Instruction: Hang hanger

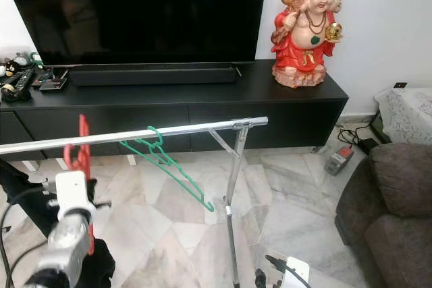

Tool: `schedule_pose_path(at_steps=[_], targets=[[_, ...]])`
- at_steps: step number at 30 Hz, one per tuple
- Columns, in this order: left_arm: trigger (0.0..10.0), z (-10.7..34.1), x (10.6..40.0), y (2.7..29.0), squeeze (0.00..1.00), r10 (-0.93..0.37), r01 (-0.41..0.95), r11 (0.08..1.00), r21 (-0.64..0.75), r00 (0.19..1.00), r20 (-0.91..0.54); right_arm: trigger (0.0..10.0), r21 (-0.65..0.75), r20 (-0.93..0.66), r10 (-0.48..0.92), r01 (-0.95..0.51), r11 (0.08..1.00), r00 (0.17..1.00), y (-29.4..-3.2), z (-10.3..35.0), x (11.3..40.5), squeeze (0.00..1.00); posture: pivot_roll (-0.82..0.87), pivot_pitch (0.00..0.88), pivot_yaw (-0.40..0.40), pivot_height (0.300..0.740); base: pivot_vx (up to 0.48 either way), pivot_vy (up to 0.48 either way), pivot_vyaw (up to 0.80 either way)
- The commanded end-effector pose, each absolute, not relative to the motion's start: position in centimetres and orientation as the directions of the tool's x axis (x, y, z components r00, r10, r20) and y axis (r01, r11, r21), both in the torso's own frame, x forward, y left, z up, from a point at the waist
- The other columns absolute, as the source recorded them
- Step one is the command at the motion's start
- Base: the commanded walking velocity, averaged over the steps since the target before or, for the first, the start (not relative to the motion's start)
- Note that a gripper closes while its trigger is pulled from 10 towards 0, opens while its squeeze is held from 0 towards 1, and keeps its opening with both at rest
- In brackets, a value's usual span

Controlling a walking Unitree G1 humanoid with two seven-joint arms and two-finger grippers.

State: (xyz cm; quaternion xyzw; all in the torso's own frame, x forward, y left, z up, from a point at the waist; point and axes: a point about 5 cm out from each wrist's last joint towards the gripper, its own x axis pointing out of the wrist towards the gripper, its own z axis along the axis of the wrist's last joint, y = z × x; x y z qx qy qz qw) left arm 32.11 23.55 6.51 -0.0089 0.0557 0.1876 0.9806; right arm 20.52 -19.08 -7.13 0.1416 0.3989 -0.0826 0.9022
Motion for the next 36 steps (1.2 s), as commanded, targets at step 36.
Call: schedule_pose_path(at_steps=[36], targets=[[10.0,8.9,34.8,25.6,0.00,0.361,-0.377,0.926,-0.015,0.898,-0.251,10.0,0.174,-0.764,-0.020,0.235,0.956,0.645,-19.8,-7.4,19.9,0.00,-0.01,0.046,-0.046,0.740,0.000,0.000,0.00]])
